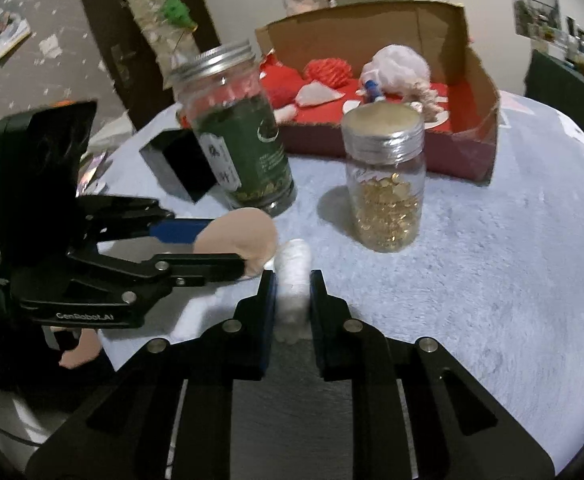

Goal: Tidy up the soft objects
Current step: 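Grasp the beige round puff with the left gripper while the right grasps the white fluffy item, then lift and carry the beige puff and white fluffy item over the box with both grippers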

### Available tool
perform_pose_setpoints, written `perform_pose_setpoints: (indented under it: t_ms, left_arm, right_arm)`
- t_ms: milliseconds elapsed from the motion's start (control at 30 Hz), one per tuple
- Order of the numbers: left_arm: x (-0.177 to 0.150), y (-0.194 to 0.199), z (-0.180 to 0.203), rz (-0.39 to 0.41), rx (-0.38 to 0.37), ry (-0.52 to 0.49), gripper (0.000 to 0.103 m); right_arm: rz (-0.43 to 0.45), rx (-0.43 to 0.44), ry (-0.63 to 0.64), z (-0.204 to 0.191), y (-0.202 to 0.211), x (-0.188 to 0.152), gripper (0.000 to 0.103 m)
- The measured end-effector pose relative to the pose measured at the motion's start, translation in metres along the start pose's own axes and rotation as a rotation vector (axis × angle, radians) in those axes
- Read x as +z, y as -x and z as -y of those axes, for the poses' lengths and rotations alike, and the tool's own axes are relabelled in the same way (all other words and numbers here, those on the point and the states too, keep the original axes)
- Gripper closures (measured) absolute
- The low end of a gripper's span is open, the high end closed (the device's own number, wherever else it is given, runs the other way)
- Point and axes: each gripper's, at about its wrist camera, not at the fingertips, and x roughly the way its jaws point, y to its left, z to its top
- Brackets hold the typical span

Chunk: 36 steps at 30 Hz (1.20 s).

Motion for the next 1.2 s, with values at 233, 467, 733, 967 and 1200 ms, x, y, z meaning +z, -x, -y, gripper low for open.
perform_pose_setpoints:
  t_ms: [233,467,733,967,1200]
  left_arm:
    - [-0.003,0.023,-0.015,0.03,0.025,0.037,0.07]
    - [0.0,0.041,-0.024,0.071,0.042,0.053,0.07]
    - [0.011,0.059,-0.028,0.113,0.067,0.054,0.07]
    - [0.021,0.074,-0.034,0.15,0.088,0.056,0.07]
    - [0.034,0.084,-0.049,0.175,0.114,0.074,0.07]
  right_arm:
    - [0.018,-0.025,-0.003,-0.011,0.002,0.003,0.088]
    - [0.05,-0.042,0.005,-0.016,0.011,0.011,0.088]
    - [0.105,-0.065,0.023,-0.018,0.029,0.024,0.088]
    - [0.147,-0.076,0.028,-0.018,0.042,0.04,0.088]
    - [0.177,-0.082,0.038,-0.017,0.047,0.056,0.088]
